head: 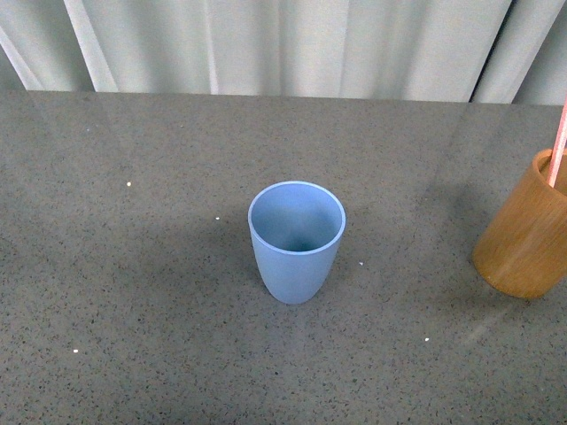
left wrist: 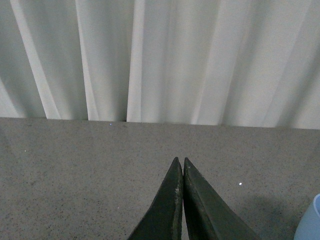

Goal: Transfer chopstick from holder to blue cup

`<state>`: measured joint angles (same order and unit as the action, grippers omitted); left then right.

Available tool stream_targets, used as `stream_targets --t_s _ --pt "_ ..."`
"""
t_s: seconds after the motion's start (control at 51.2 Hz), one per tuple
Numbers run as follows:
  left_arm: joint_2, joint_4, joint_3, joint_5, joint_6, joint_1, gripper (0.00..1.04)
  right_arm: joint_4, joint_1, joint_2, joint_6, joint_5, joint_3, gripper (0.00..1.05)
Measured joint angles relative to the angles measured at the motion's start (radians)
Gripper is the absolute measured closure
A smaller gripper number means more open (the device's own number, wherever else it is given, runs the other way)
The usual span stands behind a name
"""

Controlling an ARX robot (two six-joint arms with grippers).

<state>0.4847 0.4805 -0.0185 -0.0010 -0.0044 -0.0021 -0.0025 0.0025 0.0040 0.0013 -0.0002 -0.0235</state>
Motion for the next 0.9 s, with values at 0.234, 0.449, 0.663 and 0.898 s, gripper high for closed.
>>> stream_targets --t_s 0.234,0.449,0.663,0.898 --pt "-0.135 -0.127 0.000 0.001 0.000 0.000 1.01 0.000 0.000 0.000 0.000 0.000 0.000 0.10" --pt "-0.227 -0.219 0.000 0.000 0.000 0.000 1.01 0.000 0.000 0.000 0.000 0.000 0.000 0.10" --pt "-0.298 -0.290 0.000 0.001 0.000 0.000 1.01 0.000 0.000 0.000 0.000 0.000 0.000 0.10" --pt "-0.481 -0.476 0.000 0.001 0.000 0.000 1.01 0.000 0.000 0.000 0.000 0.000 0.000 0.10"
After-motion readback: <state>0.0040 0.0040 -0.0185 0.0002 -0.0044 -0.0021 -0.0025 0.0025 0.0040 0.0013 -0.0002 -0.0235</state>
